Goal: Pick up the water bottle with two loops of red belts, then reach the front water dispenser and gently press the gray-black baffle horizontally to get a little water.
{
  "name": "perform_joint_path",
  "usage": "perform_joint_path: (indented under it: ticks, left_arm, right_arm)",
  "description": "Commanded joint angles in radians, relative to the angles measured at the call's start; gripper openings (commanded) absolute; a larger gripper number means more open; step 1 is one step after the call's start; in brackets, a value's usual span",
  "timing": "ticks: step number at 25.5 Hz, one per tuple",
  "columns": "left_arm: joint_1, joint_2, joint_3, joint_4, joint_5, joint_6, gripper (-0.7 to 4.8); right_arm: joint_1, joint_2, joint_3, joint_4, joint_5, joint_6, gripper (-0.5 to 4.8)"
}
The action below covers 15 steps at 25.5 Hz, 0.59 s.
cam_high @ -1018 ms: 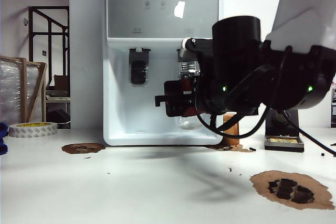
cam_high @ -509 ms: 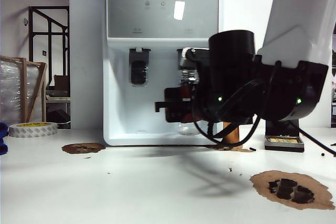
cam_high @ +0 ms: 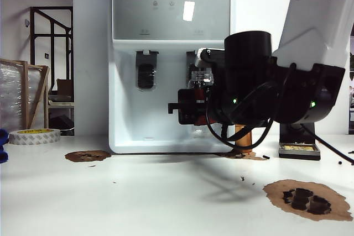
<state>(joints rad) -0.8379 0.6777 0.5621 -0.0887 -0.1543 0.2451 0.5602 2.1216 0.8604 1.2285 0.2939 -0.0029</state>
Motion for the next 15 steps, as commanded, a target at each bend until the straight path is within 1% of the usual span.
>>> perform_joint_path:
  ticks: [1,6,15]
  left_arm:
    - [0.0,0.0,0.006,0.008,0.0,0.005,4.0]
    - [0.0,0.0,0.006,0.01,0.0,0.005,4.0]
    - [0.0,0.0,0.006,0.013,-0.001,0.005,4.0]
  right_arm:
    - [-0.002,-0.006,0.011,0.045,-0.008,-0.001,1.55]
    - [-0.001,-0.006,0.011,0.045,-0.031,0.003,1.55]
    - [0.001,-0.006,0.013,0.053,-0.04,0.003,1.55]
